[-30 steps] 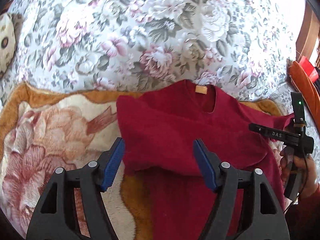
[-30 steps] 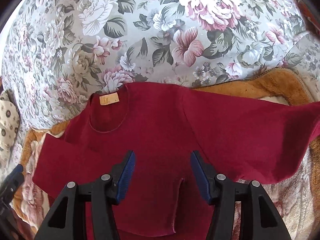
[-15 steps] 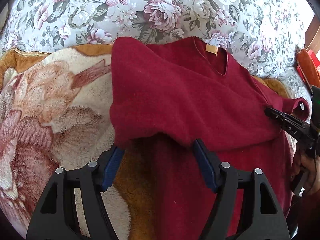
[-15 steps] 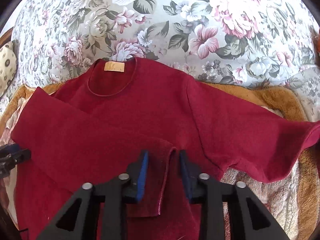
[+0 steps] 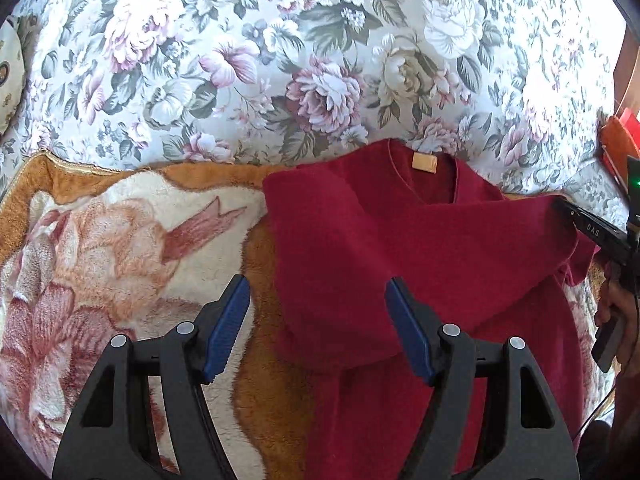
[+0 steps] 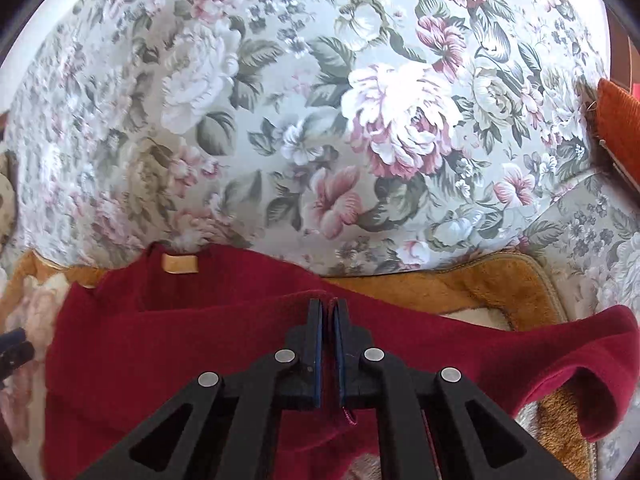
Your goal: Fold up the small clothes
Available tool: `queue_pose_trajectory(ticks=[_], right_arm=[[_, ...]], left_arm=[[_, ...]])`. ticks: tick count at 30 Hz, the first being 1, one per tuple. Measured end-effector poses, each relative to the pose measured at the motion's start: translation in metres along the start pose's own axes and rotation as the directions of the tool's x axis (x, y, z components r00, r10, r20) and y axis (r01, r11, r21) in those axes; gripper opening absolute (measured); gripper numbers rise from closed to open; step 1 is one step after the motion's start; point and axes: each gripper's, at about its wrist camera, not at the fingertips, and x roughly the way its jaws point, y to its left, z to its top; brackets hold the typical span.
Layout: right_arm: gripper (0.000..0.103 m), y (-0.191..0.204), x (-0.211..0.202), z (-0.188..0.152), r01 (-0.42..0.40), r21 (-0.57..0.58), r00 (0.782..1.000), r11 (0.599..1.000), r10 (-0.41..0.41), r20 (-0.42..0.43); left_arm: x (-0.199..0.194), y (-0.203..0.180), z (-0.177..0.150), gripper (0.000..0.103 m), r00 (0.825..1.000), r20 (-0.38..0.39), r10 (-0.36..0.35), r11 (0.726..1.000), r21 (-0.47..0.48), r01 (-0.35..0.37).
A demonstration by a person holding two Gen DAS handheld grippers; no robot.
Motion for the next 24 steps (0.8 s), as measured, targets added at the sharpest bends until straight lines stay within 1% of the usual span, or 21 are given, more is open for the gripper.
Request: queue_pose_trajectory(ticks=[2,4,5,7,8,9,10,11,12,13,14,15,16,18,19,21,24], right_arm=[[0.005,-0.006,0.021,-0.007,0.022,0.012,0.997,1.000,-0.022,-0.072],[0.005,-0.008,0.036,-0.013,0.017,-0.003,0.987,1.000,-0.017,-0.157],[0.005,-0.009,0.037,-0.014,0.021,-0.013,0.984,1.000,-0.023,-0.175],[0.012,-0.013,0.025,-0.014,0.038,-0.005,0.991,0.999,-0.038,-0.127],[0.021,-0.016,0.013,-0.012,0.047,0.015,0.995,0.999,-0.045,-0.092],[0.028,-0.019,0.000,-0.010,0.028,0.048,0.998,0.998,-0.025,-0.056],[0.030,-0.020,-0.008,-0.009,-0.001,0.076,0.999,0.997,0.004,-0.035],[0.030,-0.018,-0.017,-0.009,-0.061,0.109,0.998,0.992,0.063,-0.018],[0.030,-0.012,-0.019,-0.010,-0.118,0.113,0.992,0.987,0.121,-0.024],[0.030,0.001,-0.016,-0.011,-0.201,0.093,0.976,0.975,0.207,-0.061],[0.030,0.011,-0.009,-0.013,-0.246,0.079,0.962,0.966,0.253,-0.100],[0.030,0.018,-0.003,-0.016,-0.261,0.068,0.955,0.963,0.268,-0.126],[0.030,0.025,0.003,-0.021,-0.245,0.048,0.958,0.968,0.249,-0.143],[0.030,0.033,0.020,-0.030,-0.164,-0.007,0.974,0.986,0.160,-0.162],[0.030,0.032,0.030,-0.033,-0.130,-0.015,0.976,0.991,0.125,-0.175],[0.026,0.029,0.040,-0.034,-0.135,-0.007,0.979,0.991,0.133,-0.154],[0.026,0.031,0.040,-0.026,-0.117,-0.019,0.976,0.993,0.111,-0.187]], left_arm=[[0.014,-0.004,0.000,0.071,1.000,-0.021,0.005,1.000,0.000,-0.005],[0.024,-0.005,0.001,0.071,0.999,-0.042,0.020,1.000,-0.007,-0.020],[0.029,-0.005,0.001,0.071,0.998,-0.057,0.020,1.000,-0.012,-0.021],[0.034,-0.004,0.002,0.071,0.997,-0.072,0.032,0.999,-0.020,-0.033],[0.034,-0.003,0.003,0.071,0.997,-0.070,0.032,0.999,-0.027,-0.034],[0.033,-0.003,0.003,0.071,0.997,-0.066,0.029,0.999,-0.030,-0.031],[0.033,-0.003,0.003,0.071,0.998,-0.063,0.031,0.999,-0.030,-0.033],[0.035,-0.004,0.003,0.071,0.997,-0.065,0.039,0.999,-0.028,-0.041],[0.037,-0.004,0.003,0.071,0.996,-0.072,0.046,0.998,-0.027,-0.048],[0.040,-0.004,0.002,0.071,0.996,-0.080,0.050,0.998,-0.032,-0.053],[0.044,-0.003,0.001,0.071,0.995,-0.088,0.053,0.998,-0.040,-0.056],[0.047,-0.001,0.000,0.071,0.994,-0.094,0.053,0.997,-0.048,-0.058],[0.050,0.000,-0.001,0.071,0.994,-0.101,0.052,0.997,-0.056,-0.058],[0.054,0.004,-0.005,0.071,0.993,-0.110,0.041,0.996,-0.075,-0.049],[0.054,0.004,-0.006,0.071,0.994,-0.101,0.037,0.996,-0.078,-0.045],[0.054,0.002,-0.006,0.071,0.994,-0.098,0.047,0.996,-0.066,-0.054],[0.047,-0.001,-0.006,0.071,0.993,-0.103,0.057,0.996,-0.064,-0.064]])
